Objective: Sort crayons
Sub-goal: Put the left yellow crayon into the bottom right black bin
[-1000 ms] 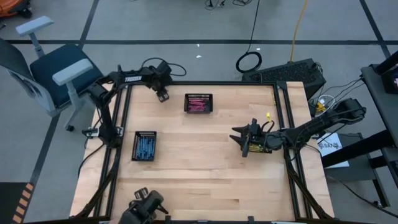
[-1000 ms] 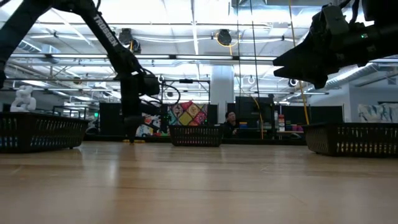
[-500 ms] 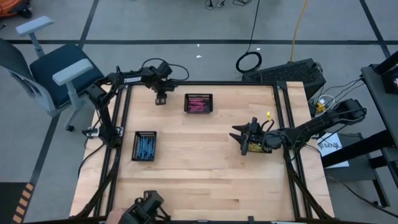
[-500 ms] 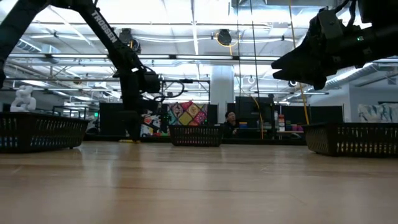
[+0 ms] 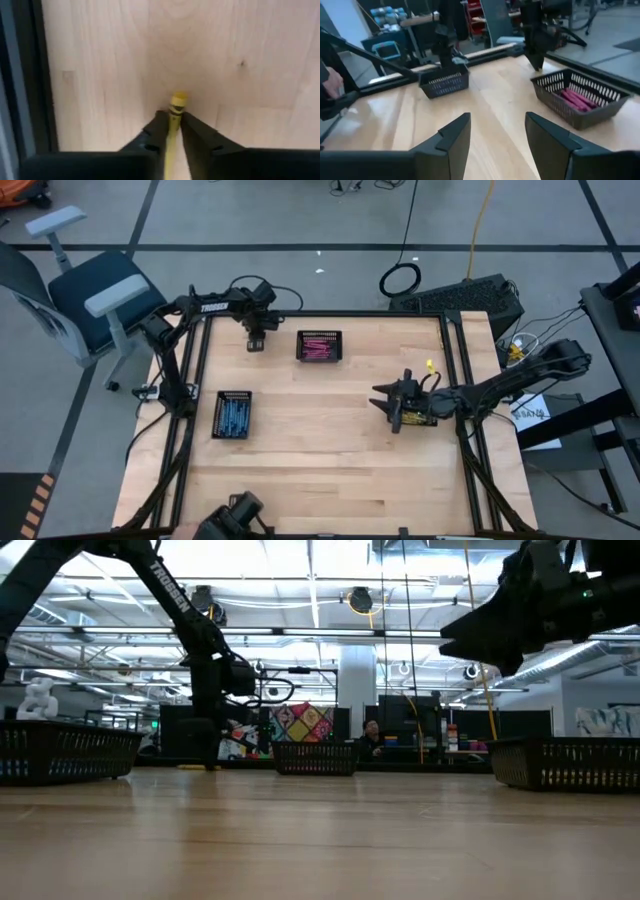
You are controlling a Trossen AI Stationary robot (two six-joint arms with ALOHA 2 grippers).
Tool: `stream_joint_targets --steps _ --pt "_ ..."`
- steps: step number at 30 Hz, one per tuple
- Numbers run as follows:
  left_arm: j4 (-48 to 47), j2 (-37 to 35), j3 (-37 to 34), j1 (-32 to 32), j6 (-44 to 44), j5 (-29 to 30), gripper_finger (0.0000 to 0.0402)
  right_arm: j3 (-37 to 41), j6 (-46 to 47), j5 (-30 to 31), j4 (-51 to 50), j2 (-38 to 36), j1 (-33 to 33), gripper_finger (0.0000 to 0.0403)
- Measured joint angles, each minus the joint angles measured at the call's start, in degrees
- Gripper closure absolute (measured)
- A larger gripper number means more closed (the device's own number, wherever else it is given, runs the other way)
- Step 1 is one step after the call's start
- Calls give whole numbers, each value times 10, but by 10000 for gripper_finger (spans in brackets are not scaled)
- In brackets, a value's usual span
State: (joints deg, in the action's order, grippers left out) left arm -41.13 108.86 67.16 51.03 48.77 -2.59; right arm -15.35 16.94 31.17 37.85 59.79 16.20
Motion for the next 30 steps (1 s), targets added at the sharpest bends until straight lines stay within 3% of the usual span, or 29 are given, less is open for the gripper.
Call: stream_joint_targets --steps 4,15,22,25,30 --pt "-3 -11 -2 -10 -49 16 392 0 -17 -13 -9 -34 0 229" --pt "-38 -112 -4 -85 -200 36 397 0 2 -13 -123 -110 0 229" --pt "-35 -182 -4 -186 -286 23 397 0 8 -14 -184 -148 0 229" --pt "16 -194 -3 -244 -332 12 397 -5 18 -12 -235 -184 0 229" --pt "190 -189 -3 -322 -397 -91 397 -77 19 -11 -368 -249 0 229"
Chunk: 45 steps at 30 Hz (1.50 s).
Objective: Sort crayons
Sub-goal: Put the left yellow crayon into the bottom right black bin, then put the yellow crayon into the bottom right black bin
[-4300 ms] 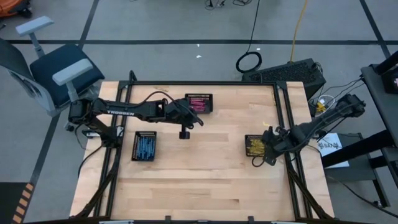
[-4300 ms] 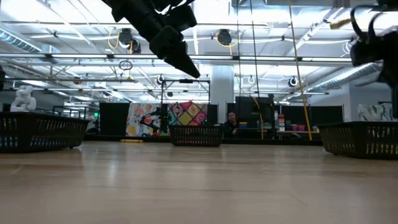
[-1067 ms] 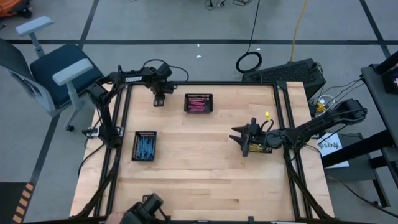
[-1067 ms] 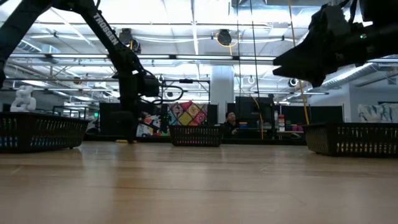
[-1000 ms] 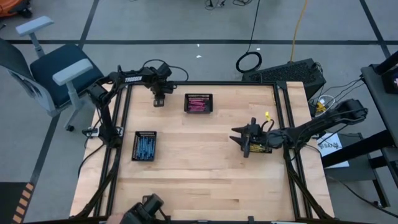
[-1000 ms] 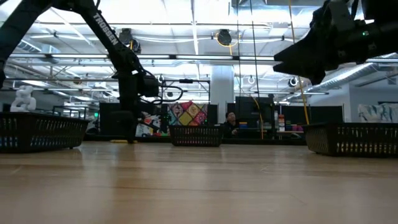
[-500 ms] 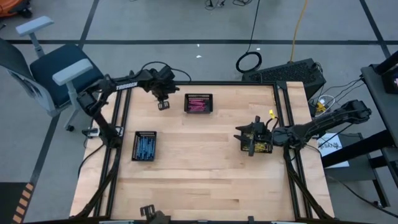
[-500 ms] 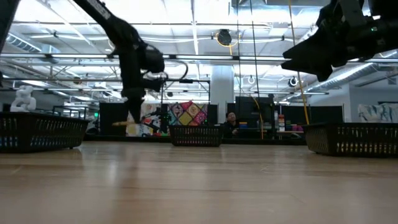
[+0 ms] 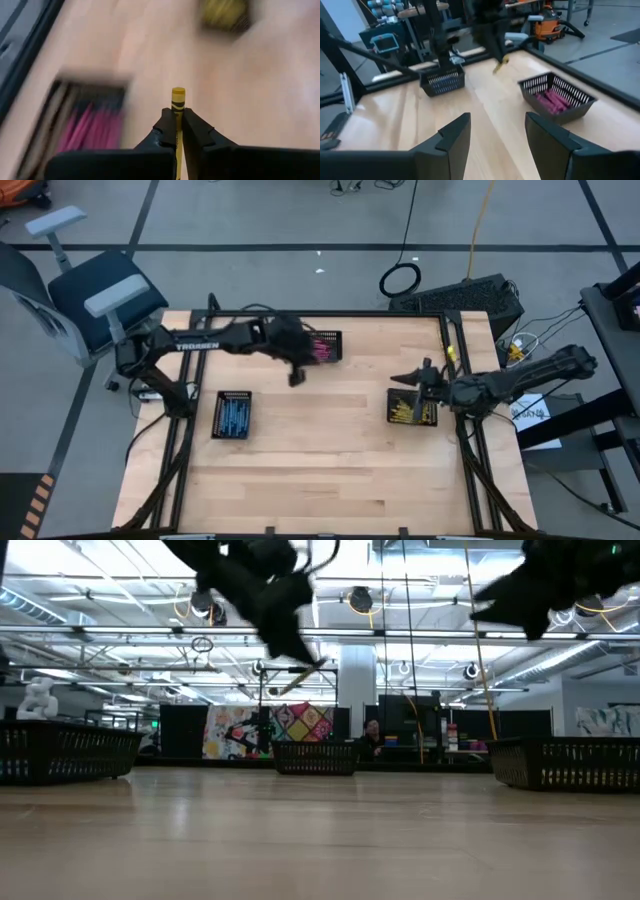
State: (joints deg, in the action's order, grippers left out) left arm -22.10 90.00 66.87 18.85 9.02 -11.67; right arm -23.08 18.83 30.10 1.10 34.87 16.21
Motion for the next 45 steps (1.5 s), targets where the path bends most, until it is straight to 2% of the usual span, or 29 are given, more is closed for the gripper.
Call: stream_joint_targets --steps 4,8,10,12,15,17,20,25,28,32,36,41,45 --pt "220 34 0 -45 -27 -73 397 -78 -2 -2 -103 -34 1 229" --pt "467 105 1 -93 -44 -79 397 -132 -40 -35 -117 -53 29 229" --pt "612 155 2 -113 -47 -79 397 -149 -55 -34 -115 -61 49 229" --pt "729 212 24 -129 -57 -82 398 -156 -67 -26 -114 -67 66 229" --pt "816 302 97 -142 -75 -113 398 -157 -80 6 -111 -68 82 229" --pt "813 362 167 -148 -82 -158 398 -157 -84 23 -114 -66 88 229" --pt "751 435 271 -152 -90 -206 398 -157 -87 32 -112 -63 94 229" --pt "589 513 405 -145 -70 -210 398 -157 -86 29 -96 -63 111 229" --pt "487 543 461 -140 -69 -187 398 -157 -93 29 -83 -63 124 229" --pt "393 561 497 -136 -54 -138 398 -157 -95 29 -82 -63 134 229" --pt "372 563 497 -135 -53 -123 378 -157 -95 29 -81 -63 140 229" --pt "360 562 498 -134 -64 -174 296 -157 -92 29 -82 -63 140 229" --pt "275 533 497 -119 -82 -200 232 -157 -91 28 -94 -63 150 229"
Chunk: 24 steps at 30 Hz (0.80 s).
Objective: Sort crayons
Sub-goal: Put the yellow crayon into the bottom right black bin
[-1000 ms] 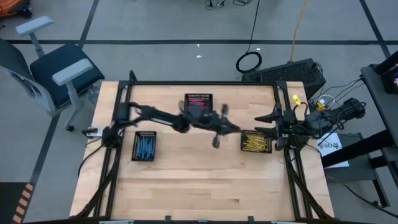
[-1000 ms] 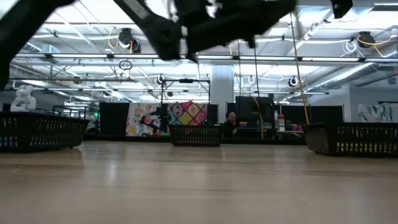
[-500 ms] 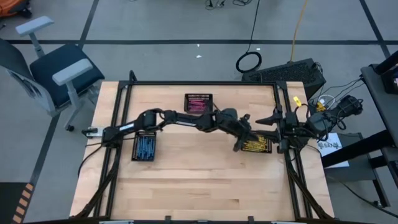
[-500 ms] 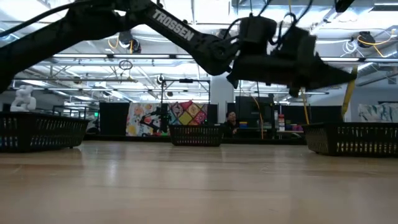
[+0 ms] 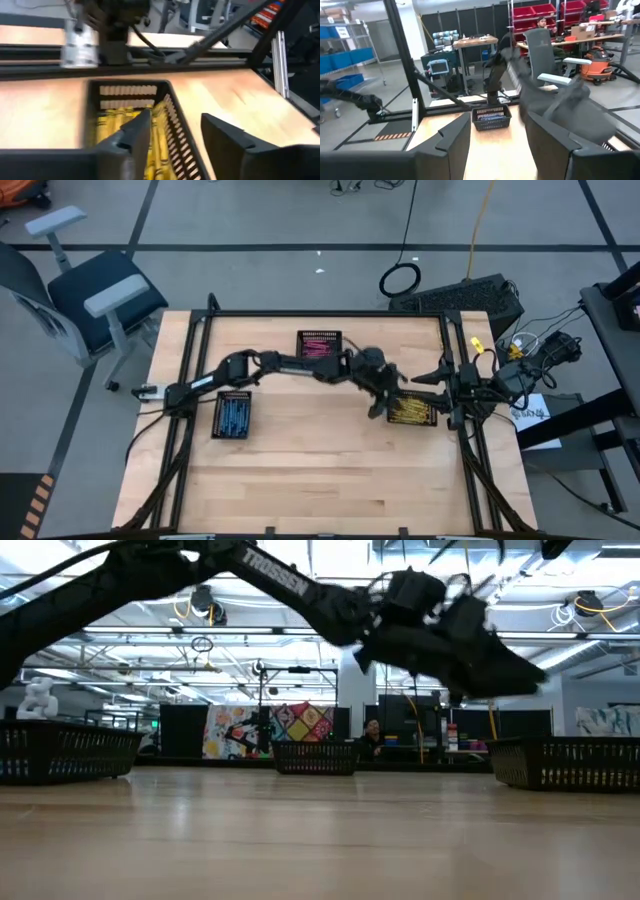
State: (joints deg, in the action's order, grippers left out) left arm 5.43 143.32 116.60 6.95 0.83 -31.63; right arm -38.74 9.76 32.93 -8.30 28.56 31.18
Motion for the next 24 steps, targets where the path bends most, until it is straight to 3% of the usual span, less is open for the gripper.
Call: stream_joint_targets --steps 6,11,14,19,24 --pt "-150 -72 -5 25 35 -10 199 0 6 2 -10 8 12 229" --pt "-155 -164 -118 25 71 2 218 0 56 19 -42 12 19 229" --pt "-80 -239 -244 22 69 49 237 0 102 52 -90 11 20 229" --pt "120 -352 -474 21 32 138 266 0 203 105 -196 12 20 229" --pt "248 -424 -629 24 4 230 280 1 317 181 -278 20 20 229"
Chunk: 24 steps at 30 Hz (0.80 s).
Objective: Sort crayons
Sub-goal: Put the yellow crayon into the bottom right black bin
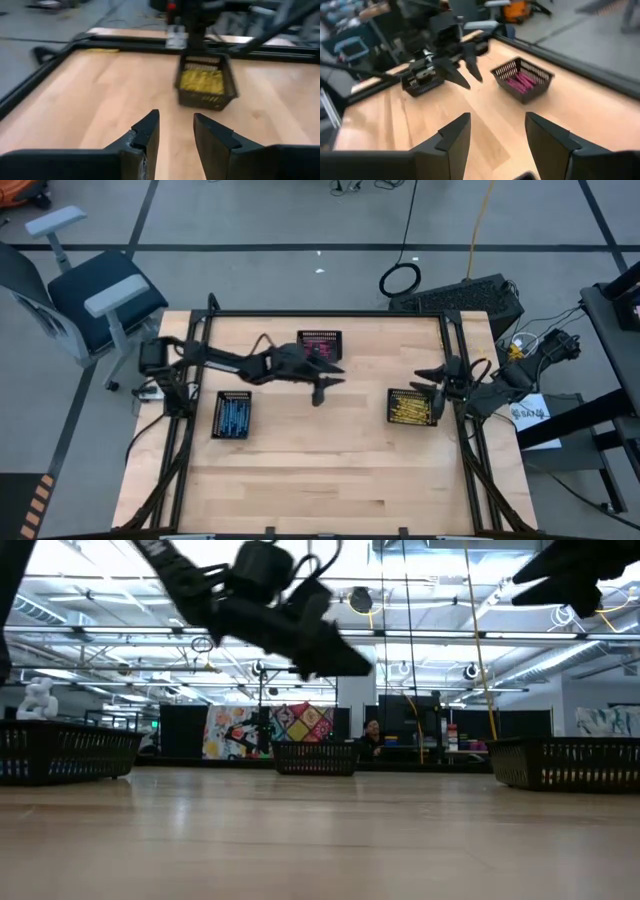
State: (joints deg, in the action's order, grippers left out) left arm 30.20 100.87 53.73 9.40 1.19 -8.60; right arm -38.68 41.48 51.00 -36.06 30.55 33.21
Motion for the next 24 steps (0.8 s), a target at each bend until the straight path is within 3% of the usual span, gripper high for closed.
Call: stream_joint_targets --steps 6,12,17,20,24 --pt "73 -65 -109 0 -9 108 284 0 186 -9 -95 36 -47 235" --pt "63 -75 -140 5 -7 208 284 0 241 -141 -129 137 -213 293" --pt "64 -75 -152 8 -8 215 284 -36 129 -288 -171 262 -421 363" --pt "69 -75 -158 4 -9 215 284 -70 7 -315 -190 352 -545 395" --pt "64 -74 -158 -7 -23 206 284 -117 -115 -311 -200 471 -676 394"
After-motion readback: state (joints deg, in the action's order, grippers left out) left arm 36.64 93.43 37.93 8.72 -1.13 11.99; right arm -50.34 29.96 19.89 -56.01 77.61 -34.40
